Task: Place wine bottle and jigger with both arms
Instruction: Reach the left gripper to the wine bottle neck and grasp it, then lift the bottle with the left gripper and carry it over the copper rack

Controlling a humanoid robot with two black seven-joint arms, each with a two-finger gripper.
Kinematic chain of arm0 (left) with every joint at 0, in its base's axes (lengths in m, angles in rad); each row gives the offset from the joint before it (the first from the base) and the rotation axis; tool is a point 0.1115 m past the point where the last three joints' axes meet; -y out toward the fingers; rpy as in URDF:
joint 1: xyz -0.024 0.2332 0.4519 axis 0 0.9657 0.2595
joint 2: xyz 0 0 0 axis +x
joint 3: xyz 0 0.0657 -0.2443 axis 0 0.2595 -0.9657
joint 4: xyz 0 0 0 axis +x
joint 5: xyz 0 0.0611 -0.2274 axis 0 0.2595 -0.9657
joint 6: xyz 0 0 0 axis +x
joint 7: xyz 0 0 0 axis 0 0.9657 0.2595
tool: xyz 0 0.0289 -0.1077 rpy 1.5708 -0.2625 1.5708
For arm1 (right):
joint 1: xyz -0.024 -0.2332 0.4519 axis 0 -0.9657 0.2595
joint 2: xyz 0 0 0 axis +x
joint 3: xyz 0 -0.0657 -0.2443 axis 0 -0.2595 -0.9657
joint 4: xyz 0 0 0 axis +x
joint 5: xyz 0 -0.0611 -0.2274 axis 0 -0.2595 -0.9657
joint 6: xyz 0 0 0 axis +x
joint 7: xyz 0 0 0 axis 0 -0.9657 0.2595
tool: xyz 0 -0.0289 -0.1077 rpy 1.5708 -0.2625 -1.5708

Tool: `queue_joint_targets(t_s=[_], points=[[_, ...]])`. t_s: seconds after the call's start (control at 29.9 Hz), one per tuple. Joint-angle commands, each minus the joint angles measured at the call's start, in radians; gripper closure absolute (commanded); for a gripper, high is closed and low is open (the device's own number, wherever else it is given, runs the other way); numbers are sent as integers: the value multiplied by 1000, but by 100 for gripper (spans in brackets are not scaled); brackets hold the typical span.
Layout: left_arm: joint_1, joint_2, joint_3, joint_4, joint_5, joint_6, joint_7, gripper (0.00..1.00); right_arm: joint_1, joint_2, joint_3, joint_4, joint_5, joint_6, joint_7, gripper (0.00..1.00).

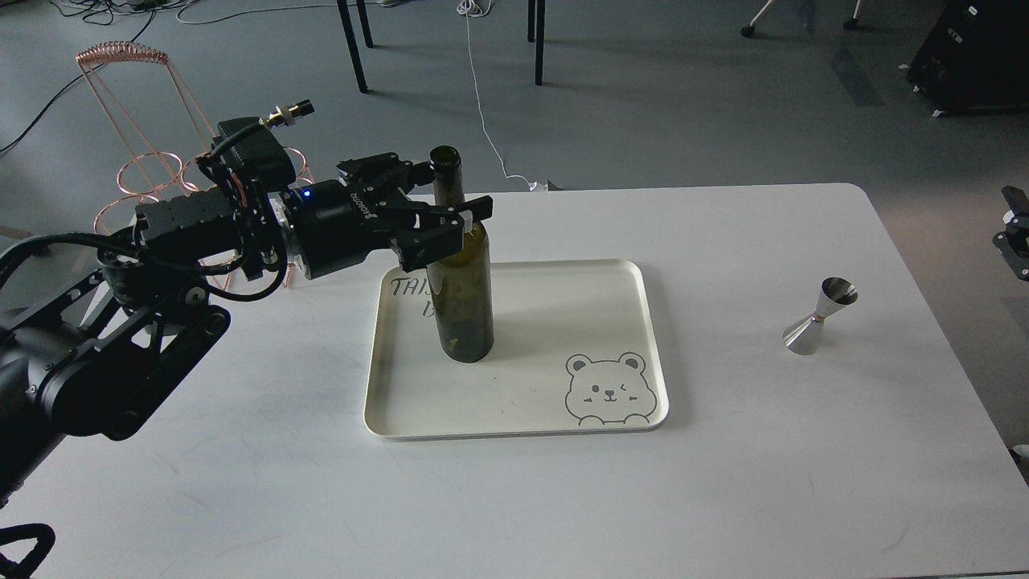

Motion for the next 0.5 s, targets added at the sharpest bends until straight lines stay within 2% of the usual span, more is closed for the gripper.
queue_joint_targets(t_s=[0.0, 0.03, 0.1, 0.33, 0.47], points=[[-3, 1, 0, 0, 3, 16, 0, 85, 0, 0, -2, 0, 0, -2, 0, 2], [-3, 3, 0, 0, 3, 19, 0, 90, 0, 0, -2, 0, 0, -2, 0, 2], [-4, 3, 0, 0, 2, 28, 0, 92, 0, 0, -1, 0, 0, -3, 0, 2], [-30, 23, -3, -17, 0, 47, 0, 94, 0, 0, -1, 0, 2, -5, 0, 2], [-121, 92, -6, -32, -23, 47, 0, 94, 0, 0, -1, -1, 2, -12, 0, 2]])
